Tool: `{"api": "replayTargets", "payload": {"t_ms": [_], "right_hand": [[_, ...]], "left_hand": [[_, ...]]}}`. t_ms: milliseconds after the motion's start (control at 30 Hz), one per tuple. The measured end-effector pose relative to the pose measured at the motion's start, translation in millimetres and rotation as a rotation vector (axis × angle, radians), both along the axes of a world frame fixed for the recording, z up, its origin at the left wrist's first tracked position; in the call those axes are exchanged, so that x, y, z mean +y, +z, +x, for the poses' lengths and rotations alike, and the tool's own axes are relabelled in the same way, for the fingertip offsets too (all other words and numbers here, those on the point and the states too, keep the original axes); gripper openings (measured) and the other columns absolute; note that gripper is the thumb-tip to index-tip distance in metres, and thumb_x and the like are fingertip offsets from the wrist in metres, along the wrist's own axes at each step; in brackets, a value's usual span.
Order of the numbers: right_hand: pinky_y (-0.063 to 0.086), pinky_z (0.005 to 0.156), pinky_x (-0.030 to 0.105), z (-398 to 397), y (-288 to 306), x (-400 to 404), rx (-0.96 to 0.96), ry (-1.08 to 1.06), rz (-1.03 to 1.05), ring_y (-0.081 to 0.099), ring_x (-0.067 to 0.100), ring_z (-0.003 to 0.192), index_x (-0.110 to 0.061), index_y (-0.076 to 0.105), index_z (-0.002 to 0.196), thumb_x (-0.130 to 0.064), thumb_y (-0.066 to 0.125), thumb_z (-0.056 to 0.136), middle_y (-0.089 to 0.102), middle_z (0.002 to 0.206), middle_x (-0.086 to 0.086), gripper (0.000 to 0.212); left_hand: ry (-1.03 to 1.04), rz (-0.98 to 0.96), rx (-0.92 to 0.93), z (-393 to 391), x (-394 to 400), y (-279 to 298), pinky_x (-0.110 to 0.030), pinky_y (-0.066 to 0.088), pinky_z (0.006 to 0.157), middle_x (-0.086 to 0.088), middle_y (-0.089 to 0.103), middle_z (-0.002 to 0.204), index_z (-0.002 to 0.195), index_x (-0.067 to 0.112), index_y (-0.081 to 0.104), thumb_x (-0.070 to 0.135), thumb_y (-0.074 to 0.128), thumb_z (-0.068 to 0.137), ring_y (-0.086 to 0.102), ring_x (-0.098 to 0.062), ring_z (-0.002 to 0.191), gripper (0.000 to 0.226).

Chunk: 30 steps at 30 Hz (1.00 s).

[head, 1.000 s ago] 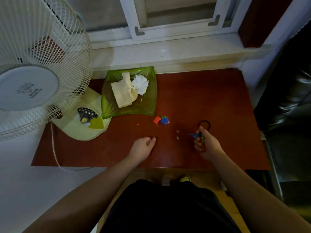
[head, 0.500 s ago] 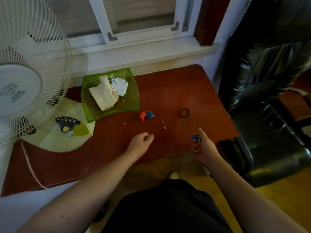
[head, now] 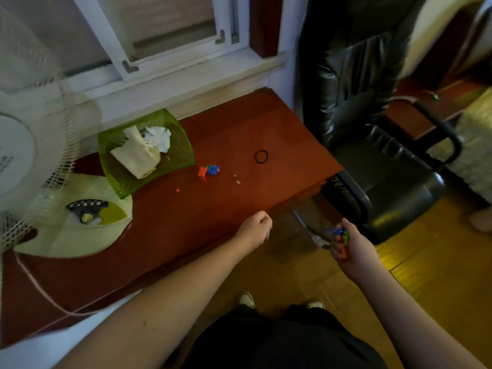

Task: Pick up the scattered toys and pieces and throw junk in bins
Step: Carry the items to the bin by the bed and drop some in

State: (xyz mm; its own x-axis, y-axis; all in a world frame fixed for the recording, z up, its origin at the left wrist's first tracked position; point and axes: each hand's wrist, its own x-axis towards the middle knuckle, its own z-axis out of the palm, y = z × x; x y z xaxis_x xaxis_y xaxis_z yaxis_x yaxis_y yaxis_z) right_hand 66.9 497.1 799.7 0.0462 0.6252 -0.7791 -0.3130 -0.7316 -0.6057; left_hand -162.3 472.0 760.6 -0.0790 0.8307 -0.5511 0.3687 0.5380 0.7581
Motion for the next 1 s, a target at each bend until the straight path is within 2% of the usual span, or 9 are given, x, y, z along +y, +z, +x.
{"api": "replayTargets", "payload": {"t_ms": [67, 233, 433, 633, 767, 1000], "right_hand": [[0.027, 0.037, 0.019, 25.7, -1.1, -9.4, 0.02, -0.058, 0.007, 0.037, 0.007, 0.047, -0.016, 0.058, 0.087, -0.037, 0.054, 0.095, 0.046, 0.063, -0.003, 0.023], [0.023, 0.036, 0.019, 94.9, 3.7, -32.2, 0.093, -0.168, 0.048, 0.035, 0.008, 0.045, -0.016, 0.055, 0.082, -0.034, 0.051, 0.097, 0.044, 0.058, -0.003, 0.024], [0.023, 0.033, 0.019, 215.2, 5.4, -64.5, 0.111, -0.314, 0.087, 0.036, 0.007, 0.04, -0.016, 0.054, 0.081, -0.034, 0.049, 0.097, 0.043, 0.057, -0.003, 0.025], [0.022, 0.032, 0.018, 349.5, 3.3, -108.9, 0.145, -0.557, 0.122, 0.036, 0.007, 0.036, -0.015, 0.051, 0.079, -0.032, 0.047, 0.098, 0.043, 0.055, -0.002, 0.026], [0.023, 0.033, 0.018, 397.0, 2.1, -124.7, 0.15, -0.647, 0.139, 0.037, 0.007, 0.037, -0.015, 0.052, 0.078, -0.032, 0.047, 0.099, 0.043, 0.056, -0.002, 0.027], [0.024, 0.033, 0.019, 448.8, -7.1, -123.7, 0.199, -0.75, 0.161, 0.039, 0.007, 0.04, -0.014, 0.052, 0.081, -0.032, 0.047, 0.099, 0.044, 0.058, -0.001, 0.026]], "left_hand": [[-0.065, 0.009, 0.035, 22.7, 4.3, 1.9, -0.037, 0.042, 0.059, -0.001, 0.057, 0.066, 0.084, 0.011, 0.053, 0.032, 0.038, 0.094, 0.05, -0.019, 0.057, 0.027], [-0.195, 0.022, 0.062, 93.4, 16.3, 4.7, -0.033, 0.041, 0.057, 0.001, 0.06, 0.069, 0.085, 0.02, 0.054, 0.035, 0.042, 0.093, 0.05, -0.016, 0.056, 0.021], [-0.368, 0.013, 0.053, 223.9, 17.4, 14.3, -0.024, 0.042, 0.056, 0.001, 0.058, 0.078, 0.097, 0.017, 0.057, 0.032, 0.043, 0.1, 0.054, -0.013, 0.066, 0.02], [-0.536, -0.029, -0.069, 365.5, 12.7, 19.9, -0.022, 0.042, 0.052, -0.003, 0.06, 0.087, 0.096, 0.022, 0.061, 0.035, 0.041, 0.1, 0.054, -0.016, 0.068, 0.024], [-0.573, -0.031, -0.113, 426.5, 12.7, 25.7, -0.024, 0.041, 0.053, -0.003, 0.058, 0.086, 0.1, 0.019, 0.061, 0.03, 0.038, 0.101, 0.052, -0.016, 0.068, 0.025], [-0.652, -0.133, -0.126, 489.9, 42.0, 20.2, -0.021, 0.042, 0.051, -0.008, 0.056, 0.093, 0.112, 0.016, 0.058, 0.024, 0.038, 0.1, 0.049, -0.017, 0.068, 0.025]]}}
